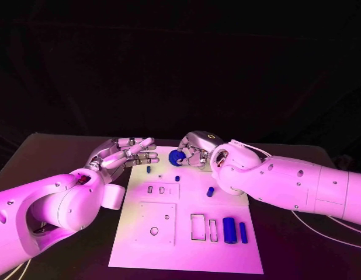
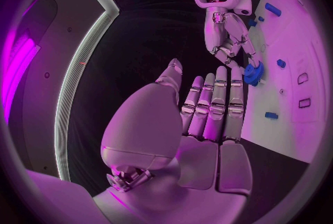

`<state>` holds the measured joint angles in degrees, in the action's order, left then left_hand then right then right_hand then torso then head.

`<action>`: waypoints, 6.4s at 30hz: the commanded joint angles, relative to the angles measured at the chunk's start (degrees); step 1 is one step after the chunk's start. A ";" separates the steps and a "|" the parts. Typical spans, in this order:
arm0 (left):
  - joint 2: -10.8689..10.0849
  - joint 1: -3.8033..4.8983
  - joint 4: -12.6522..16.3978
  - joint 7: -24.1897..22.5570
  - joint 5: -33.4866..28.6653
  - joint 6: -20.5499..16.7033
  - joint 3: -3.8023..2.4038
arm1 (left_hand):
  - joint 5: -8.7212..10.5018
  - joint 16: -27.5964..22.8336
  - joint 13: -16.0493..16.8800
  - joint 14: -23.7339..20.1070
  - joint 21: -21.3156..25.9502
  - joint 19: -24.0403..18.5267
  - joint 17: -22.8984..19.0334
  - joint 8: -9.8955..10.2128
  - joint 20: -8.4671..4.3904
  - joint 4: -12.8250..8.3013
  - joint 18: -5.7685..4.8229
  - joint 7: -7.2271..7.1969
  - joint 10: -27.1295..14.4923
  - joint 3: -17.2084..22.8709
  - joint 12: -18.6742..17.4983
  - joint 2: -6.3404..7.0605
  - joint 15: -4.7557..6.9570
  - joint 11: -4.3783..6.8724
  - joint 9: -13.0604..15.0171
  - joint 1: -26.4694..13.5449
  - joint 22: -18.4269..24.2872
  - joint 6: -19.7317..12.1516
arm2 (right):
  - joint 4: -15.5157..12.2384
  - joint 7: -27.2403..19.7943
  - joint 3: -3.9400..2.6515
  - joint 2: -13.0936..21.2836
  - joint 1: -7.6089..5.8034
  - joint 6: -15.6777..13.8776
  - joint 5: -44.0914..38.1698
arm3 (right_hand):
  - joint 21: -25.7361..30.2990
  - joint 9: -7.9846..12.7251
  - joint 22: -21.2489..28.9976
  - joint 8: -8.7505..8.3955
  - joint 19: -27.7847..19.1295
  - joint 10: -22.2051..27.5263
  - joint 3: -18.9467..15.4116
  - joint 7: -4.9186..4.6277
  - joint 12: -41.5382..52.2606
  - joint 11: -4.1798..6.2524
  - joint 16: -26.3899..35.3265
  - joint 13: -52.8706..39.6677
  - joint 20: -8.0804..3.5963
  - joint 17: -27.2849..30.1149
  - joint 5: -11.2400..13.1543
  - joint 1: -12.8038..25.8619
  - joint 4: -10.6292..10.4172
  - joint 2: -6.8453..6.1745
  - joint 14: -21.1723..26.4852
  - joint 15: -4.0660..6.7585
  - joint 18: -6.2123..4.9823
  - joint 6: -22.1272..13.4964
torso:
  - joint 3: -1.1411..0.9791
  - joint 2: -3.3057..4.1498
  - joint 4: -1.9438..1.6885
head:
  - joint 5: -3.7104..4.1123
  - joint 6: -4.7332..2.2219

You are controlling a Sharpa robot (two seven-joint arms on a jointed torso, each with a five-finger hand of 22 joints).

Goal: Assemble the parts on the task board

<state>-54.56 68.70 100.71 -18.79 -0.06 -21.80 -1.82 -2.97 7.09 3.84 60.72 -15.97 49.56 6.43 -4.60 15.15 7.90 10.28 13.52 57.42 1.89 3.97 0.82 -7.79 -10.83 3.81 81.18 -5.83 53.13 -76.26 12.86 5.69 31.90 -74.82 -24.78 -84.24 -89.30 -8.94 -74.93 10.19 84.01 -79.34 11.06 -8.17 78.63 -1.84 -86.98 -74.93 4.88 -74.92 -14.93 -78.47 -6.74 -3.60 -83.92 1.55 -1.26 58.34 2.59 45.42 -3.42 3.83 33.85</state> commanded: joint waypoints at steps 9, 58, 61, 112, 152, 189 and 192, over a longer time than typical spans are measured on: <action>0.25 0.07 -0.22 -0.16 -0.08 1.01 -0.04 | 0.02 -0.35 0.00 0.18 0.09 0.27 0.06 0.18 0.27 -0.46 0.29 0.09 -0.37 0.00 -0.17 -0.07 -0.37 0.10 0.01 0.46 0.11 -0.35 | 2.53 0.78 0.08 -2.34 0.92 2.18 -0.04 | -0.04 -0.32 -14.25 -0.14 5.32 -0.01 0.04 1.42 -0.18 -0.28 -0.18 -1.40 -0.35 -7.44 -0.40 0.72 -0.33 -0.07 -4.45 0.26 1.01 1.50 | -0.11 0.05 0.14 | -0.30 0.13; 0.19 0.08 -0.42 -0.05 -0.08 0.65 -0.05 | 0.02 -0.44 0.01 0.22 0.08 0.28 0.09 0.20 0.27 -0.56 0.29 0.08 -0.34 -0.02 -0.16 -0.14 -0.35 0.11 0.02 0.51 0.14 -0.30 | 5.04 0.78 0.21 -3.94 1.13 3.50 4.14 | 0.39 2.30 -13.88 -5.80 4.97 2.52 -7.98 -1.54 -1.82 -3.06 -0.21 0.01 1.83 -7.58 3.78 5.14 -5.98 -2.24 -4.42 -2.15 0.87 -5.54 | -0.15 0.02 0.18 | -0.30 -0.06; 0.19 0.09 -0.61 -0.02 -0.08 0.66 -0.05 | 0.02 -0.44 0.01 0.22 0.08 0.28 0.09 0.20 0.27 -0.56 0.29 0.09 -0.35 -0.02 -0.16 -0.14 -0.35 0.11 0.02 0.50 0.14 -0.30 | 4.79 0.76 0.22 -3.86 1.13 3.30 4.23 | 0.41 2.38 -13.87 -5.97 4.95 2.61 -8.10 -1.62 -1.87 -3.13 -0.22 0.06 1.90 -7.59 3.38 4.87 -6.00 -2.16 -4.42 -2.21 0.87 -5.74 | -0.12 0.03 0.16 | -0.36 -0.20; 0.63 0.05 -2.85 -0.02 -0.08 1.01 0.00 | 0.02 -0.52 0.01 0.20 0.08 0.27 0.10 0.22 0.27 -0.56 0.28 0.10 -0.36 -0.10 -0.16 -0.15 -0.37 0.10 0.03 0.42 0.17 -0.30 | -3.78 -18.94 0.18 23.07 0.79 3.08 19.59 | 2.27 2.59 -12.15 -5.76 3.37 3.25 -9.10 -1.20 -2.81 -2.69 0.00 0.74 1.54 -7.43 -1.54 -0.87 -3.53 -2.17 -4.31 -1.83 0.27 -4.06 | -1.45 -0.50 2.02 | 0.26 -0.55; 0.77 0.02 -3.61 -0.06 -0.08 1.15 0.00 | 0.02 -0.60 0.04 0.22 0.09 0.26 0.13 0.20 0.28 -0.62 0.28 0.03 -0.24 -0.12 -0.10 -0.21 -0.36 0.14 0.05 0.43 0.20 -0.18 | 2.95 -19.83 0.55 17.95 3.73 6.03 20.97 | 2.13 2.49 -12.40 -4.98 3.59 2.55 -6.96 -0.69 -2.38 -2.18 -0.15 0.09 1.31 -7.94 -3.00 -4.56 -1.23 -0.87 -4.42 -1.45 0.34 -2.20 | -1.37 -0.58 1.91 | 0.33 0.36; 0.59 0.02 -3.52 0.29 -0.08 1.21 0.00 | 0.02 -0.67 0.04 0.21 0.10 0.25 0.14 0.22 0.28 -0.68 0.28 0.02 -0.24 -0.14 -0.10 -0.24 -0.36 0.15 0.05 0.46 0.22 -0.18 | 3.03 -16.07 0.54 17.01 3.83 1.35 18.38 | 1.35 1.57 -13.27 -1.23 4.34 1.18 -1.41 1.36 -1.54 -0.34 -0.31 -1.05 -0.19 -8.54 -0.18 -5.92 0.29 2.24 -4.58 0.16 0.61 3.28 | -1.39 -0.56 1.91 | 0.41 0.53; 0.57 0.02 -3.52 0.31 -0.08 1.21 0.00 | 0.02 -0.67 0.04 0.21 0.10 0.25 0.14 0.22 0.28 -0.68 0.28 0.02 -0.24 -0.14 -0.10 -0.24 -0.36 0.15 0.05 0.46 0.22 -0.18 | 2.94 -16.16 0.53 16.96 3.84 1.18 18.04 | 1.24 1.45 -13.38 -0.85 4.43 1.10 -0.54 1.48 -1.54 -0.24 -0.37 -1.10 -0.28 -8.70 -0.09 -6.30 0.87 2.35 -4.62 0.23 0.64 3.62 | -1.37 -0.55 1.94 | 0.41 0.53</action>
<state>-54.03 68.67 97.06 -18.34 -0.06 -21.66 -1.78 -2.97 6.60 3.84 60.72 -15.97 49.56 6.48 -4.60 15.15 7.43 10.28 13.51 57.42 1.73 3.97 0.82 -7.79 -10.83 3.81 81.18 -5.70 53.14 -73.28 -3.93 6.16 48.93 -71.10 -23.15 -64.68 -87.70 -7.02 -74.93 8.88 84.00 -78.31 10.11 -6.97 77.09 -2.44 -86.98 -75.20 5.08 -74.93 -15.23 -83.62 -5.81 -1.80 -83.92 1.35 -1.26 61.40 1.21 44.85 -1.50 4.21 34.38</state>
